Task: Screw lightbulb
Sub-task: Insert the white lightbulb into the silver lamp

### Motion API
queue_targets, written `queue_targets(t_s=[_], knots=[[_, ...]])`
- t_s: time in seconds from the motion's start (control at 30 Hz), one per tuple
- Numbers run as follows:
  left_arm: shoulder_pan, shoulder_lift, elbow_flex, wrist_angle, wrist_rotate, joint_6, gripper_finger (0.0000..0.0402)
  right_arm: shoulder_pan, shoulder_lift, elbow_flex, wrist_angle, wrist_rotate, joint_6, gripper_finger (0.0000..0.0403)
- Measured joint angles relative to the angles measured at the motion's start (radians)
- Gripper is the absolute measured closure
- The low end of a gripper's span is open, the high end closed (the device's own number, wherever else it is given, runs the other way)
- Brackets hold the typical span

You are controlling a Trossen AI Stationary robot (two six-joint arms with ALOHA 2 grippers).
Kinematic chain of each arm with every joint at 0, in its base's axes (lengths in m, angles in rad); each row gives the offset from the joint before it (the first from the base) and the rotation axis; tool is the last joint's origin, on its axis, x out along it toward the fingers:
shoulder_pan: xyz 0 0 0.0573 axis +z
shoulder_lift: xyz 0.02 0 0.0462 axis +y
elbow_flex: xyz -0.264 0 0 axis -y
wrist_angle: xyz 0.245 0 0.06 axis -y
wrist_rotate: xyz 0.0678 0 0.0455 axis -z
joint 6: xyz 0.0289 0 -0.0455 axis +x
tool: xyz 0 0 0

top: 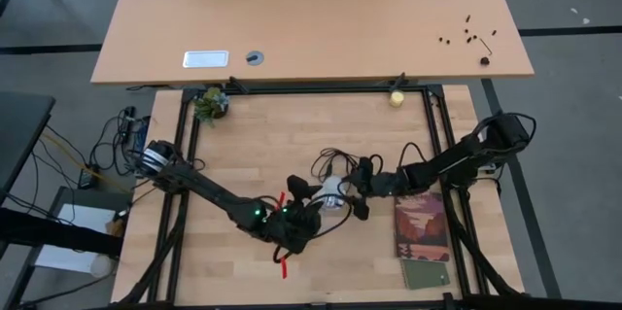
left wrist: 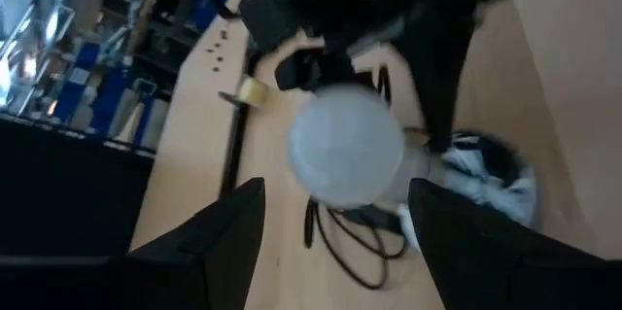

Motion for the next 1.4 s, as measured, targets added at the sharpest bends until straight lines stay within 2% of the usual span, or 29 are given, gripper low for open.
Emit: queue_targets(t_s=[0.1,0.27,0.47,0.57,0.8,0.97,1.07,1.4], knots=[[-0.013,-0.002,0.041,-0.066,-0.014,-0.111,0.0143,-0.027,0.000,0.000,0.008,0.002,-0.037,0.0118],[-0.030,-0.002,0.113,-0.221,0.004,-0.305,0.0143,-0.040,0.000,0.000,0.052,-0.053,-0.100,0.0120],[-0.024,-0.003,0.214,-0.405,0.150,-0.516,0.0143,-0.040,0.000,0.000,0.076,-0.056,-0.091,0.0120],[-0.017,-0.002,0.261,-0.502,0.231,-0.575,0.0143,-0.040,0.000,0.000,0.076,-0.059,-0.083,0.0120],[0.017,-0.002,0.375,-0.677,0.384,-0.506,0.0143,-0.017,0.000,0.000,0.011,-0.135,-0.076,0.0120],[0.058,-0.002,0.407,-0.704,0.456,-0.378,0.0143,0.022,0.000,0.000,-0.008,-0.128,-0.051,0.0117],[0.082,-0.002,0.409,-0.703,0.517,-0.318,0.0143,0.042,0.000,0.000,0.012,-0.079,-0.041,0.0120],[0.122,-0.002,0.411,-0.757,0.524,-0.161,0.0143,0.016,0.000,0.005,0.110,-0.060,-0.148,0.0130]])
